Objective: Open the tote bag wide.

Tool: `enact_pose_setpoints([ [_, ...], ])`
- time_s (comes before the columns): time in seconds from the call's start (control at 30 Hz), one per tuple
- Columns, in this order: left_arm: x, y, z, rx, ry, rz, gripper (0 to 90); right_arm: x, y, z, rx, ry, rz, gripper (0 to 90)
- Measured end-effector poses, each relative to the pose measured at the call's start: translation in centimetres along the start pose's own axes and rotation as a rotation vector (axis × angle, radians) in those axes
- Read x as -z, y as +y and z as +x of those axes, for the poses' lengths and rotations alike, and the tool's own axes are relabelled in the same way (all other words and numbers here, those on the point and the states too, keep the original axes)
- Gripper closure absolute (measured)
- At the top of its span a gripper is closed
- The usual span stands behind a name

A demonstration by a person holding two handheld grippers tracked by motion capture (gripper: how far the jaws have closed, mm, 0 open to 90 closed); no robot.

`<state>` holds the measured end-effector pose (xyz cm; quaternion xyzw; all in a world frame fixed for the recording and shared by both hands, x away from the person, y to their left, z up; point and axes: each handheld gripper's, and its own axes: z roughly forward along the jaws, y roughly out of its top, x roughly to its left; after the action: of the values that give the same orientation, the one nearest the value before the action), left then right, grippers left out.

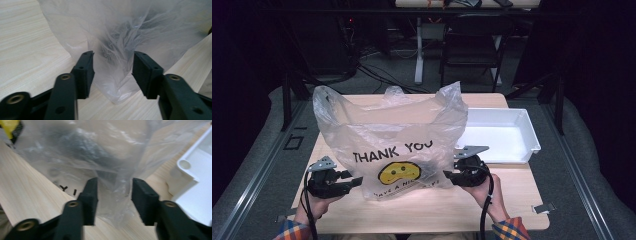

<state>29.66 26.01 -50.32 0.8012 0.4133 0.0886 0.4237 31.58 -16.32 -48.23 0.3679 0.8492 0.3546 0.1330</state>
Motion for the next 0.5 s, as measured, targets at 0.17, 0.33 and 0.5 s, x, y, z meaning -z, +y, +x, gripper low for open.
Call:
enact_pose_setpoints([
  [0.17, -0.2, -0.1, -0.2, 0.001, -0.005, -0.020, 66.4, -0.4, -0.1, 0.0, -0.001, -0.008, -0.020, 77.4],
  [0.33, -1.0, -0.2, -0.2, -0.006, -0.006, 0.002, 75.5, -0.8, -0.5, -0.3, -0.020, -0.007, -0.009, 85.5],
  [0.5, -2.0, -0.3, -0.3, -0.015, -0.011, 0.026, 85.3, -1.6, -1.0, -0.3, -0.024, -0.003, 0.022, 86.3],
])
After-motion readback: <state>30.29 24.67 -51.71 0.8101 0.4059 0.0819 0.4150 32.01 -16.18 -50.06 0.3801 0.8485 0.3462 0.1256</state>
